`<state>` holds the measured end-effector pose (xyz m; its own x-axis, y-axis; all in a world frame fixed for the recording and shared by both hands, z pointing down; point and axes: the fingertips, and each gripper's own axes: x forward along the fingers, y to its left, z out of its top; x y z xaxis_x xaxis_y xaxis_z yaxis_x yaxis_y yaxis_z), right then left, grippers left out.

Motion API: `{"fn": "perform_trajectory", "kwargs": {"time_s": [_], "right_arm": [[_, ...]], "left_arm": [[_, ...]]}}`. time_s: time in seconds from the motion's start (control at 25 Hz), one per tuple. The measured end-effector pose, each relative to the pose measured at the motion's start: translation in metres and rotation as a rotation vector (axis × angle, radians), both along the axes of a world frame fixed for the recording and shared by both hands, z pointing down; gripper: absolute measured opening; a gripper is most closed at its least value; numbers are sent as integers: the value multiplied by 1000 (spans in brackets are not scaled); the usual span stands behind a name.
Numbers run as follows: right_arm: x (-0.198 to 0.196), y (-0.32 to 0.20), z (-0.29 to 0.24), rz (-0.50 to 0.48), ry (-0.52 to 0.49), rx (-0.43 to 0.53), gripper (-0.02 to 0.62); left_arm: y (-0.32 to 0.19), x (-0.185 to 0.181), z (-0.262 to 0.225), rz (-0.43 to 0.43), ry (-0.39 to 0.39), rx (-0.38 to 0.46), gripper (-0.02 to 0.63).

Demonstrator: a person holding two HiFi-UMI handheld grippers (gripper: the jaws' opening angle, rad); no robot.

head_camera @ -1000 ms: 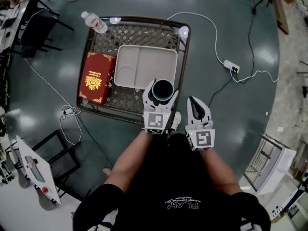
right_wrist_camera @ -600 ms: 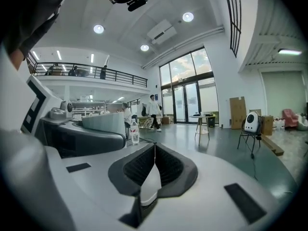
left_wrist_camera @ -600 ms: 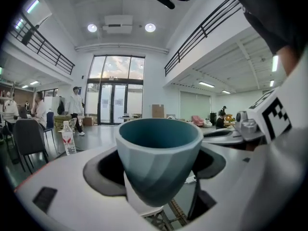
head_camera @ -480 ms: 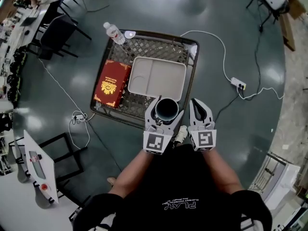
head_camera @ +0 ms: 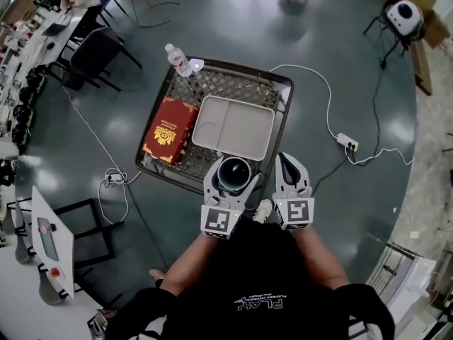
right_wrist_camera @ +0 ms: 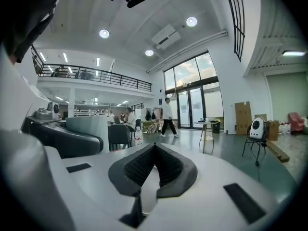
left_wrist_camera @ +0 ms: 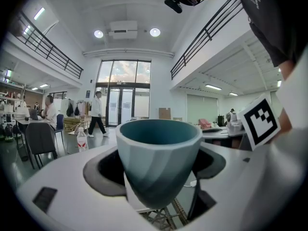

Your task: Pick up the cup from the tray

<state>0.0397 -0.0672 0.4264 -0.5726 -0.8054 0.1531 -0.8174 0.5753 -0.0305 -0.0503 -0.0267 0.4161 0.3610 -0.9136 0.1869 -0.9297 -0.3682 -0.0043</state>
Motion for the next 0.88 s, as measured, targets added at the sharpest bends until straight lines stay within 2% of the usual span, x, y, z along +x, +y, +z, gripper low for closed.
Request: {"fn": "perform_trajectory", "kwargs": {"time_s": [0.36,0.88], "right_arm": [[-7,6,-11,-16,0,29,9],[-5,-4,-10,-1,17,39,9]], "left_arm": [[-4,-4,-5,-25,31,20,394],[-16,-8,3,-24,17,8,395]]}}
